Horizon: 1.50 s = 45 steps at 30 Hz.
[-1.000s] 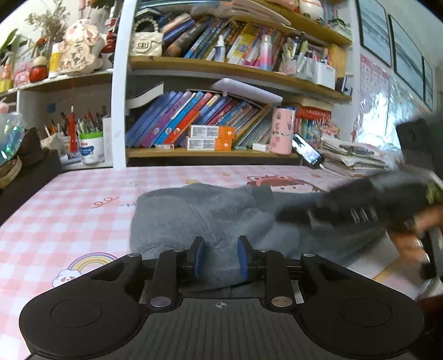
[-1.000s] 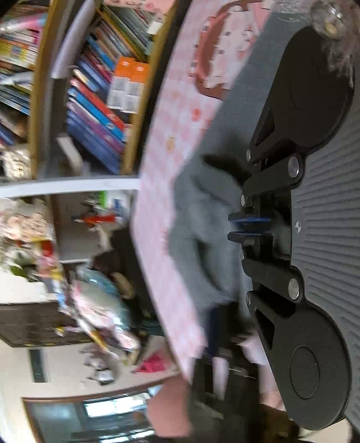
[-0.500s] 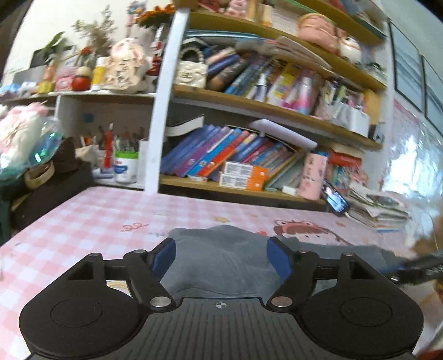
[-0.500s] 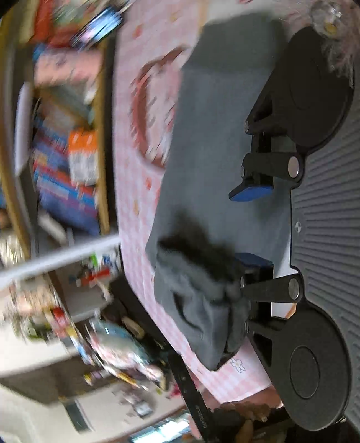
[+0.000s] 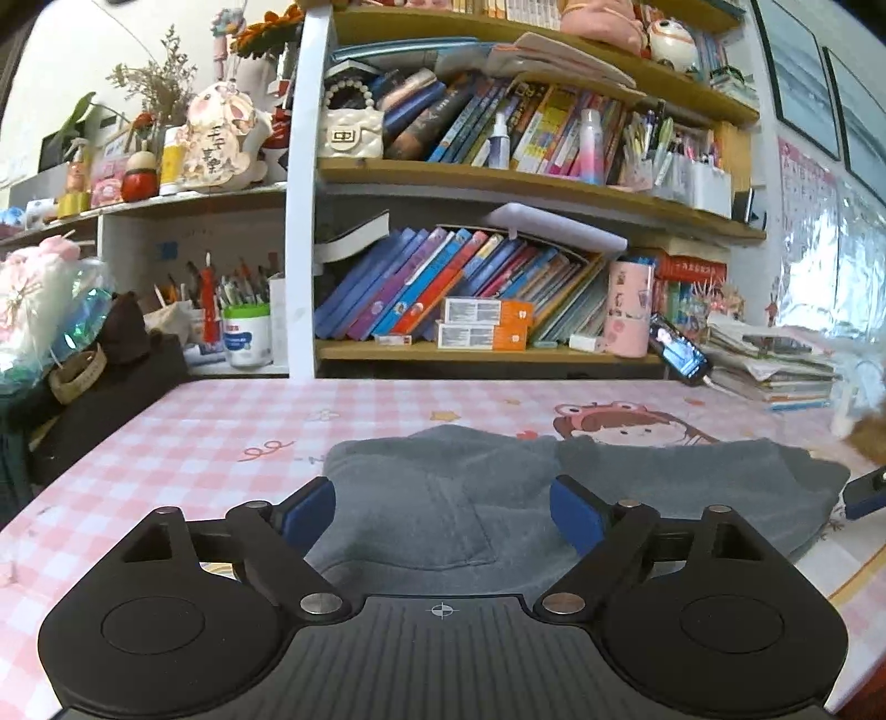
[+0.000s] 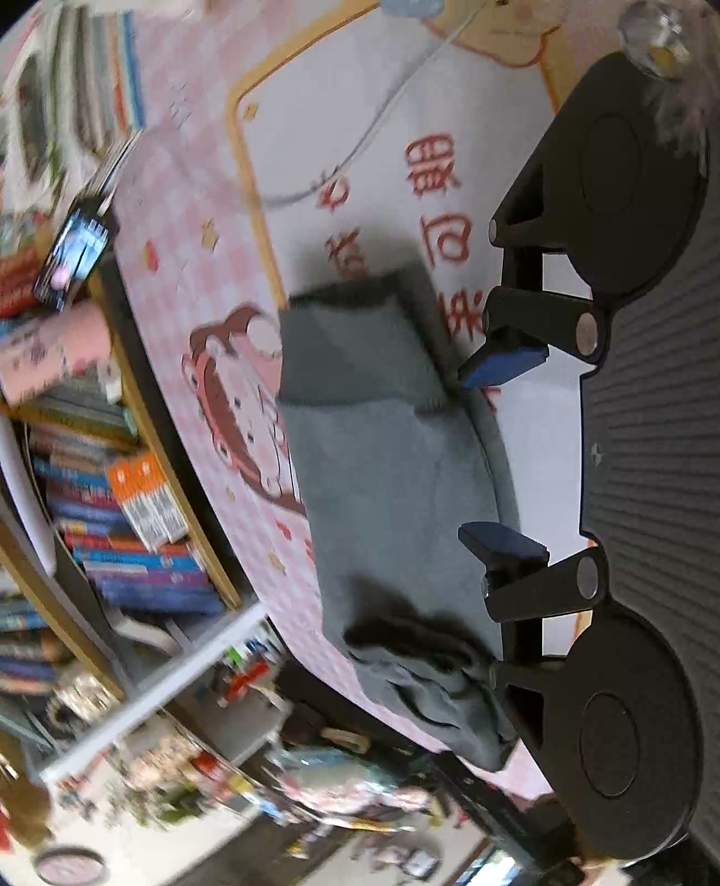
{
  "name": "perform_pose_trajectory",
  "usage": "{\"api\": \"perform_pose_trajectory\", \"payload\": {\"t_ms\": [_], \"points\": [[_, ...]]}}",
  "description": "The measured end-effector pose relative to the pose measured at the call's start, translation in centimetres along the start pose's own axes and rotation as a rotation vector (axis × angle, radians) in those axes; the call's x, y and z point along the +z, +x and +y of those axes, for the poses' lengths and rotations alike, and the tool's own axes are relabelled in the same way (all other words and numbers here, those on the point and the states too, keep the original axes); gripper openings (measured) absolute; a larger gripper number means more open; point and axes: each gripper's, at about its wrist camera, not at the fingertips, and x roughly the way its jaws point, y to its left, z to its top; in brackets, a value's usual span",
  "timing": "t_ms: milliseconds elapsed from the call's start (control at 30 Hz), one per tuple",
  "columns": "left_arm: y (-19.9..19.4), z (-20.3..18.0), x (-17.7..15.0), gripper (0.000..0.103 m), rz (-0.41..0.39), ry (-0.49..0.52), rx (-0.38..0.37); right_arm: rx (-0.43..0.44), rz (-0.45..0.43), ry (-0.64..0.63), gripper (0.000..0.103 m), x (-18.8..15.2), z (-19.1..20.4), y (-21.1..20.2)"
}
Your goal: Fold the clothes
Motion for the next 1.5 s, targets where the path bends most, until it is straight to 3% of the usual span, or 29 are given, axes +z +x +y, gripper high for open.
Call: {"api": "perform_pose_trajectory", "payload": {"t_ms": [233, 367, 467, 567, 600, 800, 1067, 1500], "points": [[-0.1, 0.0, 0.1, 0.088, -0.019, -0.02, -0.038, 0.043, 0.041, 0.17, 0.058, 0.1, -2.4, 1.3], [0.1, -0.4, -0.1, 0.088, -0.022, -0.017, -0.065, 0.071, 0.026, 0.245, 0.058, 0.6, -2.9, 1.9], [0.1, -0.6, -0.2, 0.088, -0.022, -0.005, -0.071, 0.094, 0.0, 0.369, 0.059, 1.1, -4.0, 2.5], [0.0, -0.5, -0.2, 0.088, -0.027, 0.0, -0.065, 0.093, -0.041, 0.465, 0.05, 1.4, -4.6, 2.9], [-0.1, -0.3, -0.3, 0.088, -0.028, -0.006, -0.062, 0.098, -0.063, 0.457, 0.045, 1.5, -4.4, 2.8], [0.1, 0.3, -0.5, 0.088, -0.022, -0.038, -0.056, 0.147, -0.153, 0.363, 0.046, 2.8, -2.6, 2.4], [0.0, 0.1, -0.7, 0.088, -0.024, -0.012, -0.06, 0.08, -0.09, 0.472, 0.046, 2.3, -4.4, 3.5], [0.1, 0.0, -0.9, 0.088, -0.019, 0.002, -0.058, 0.024, -0.093, 0.466, 0.052, 4.1, -5.2, 5.3]]}}
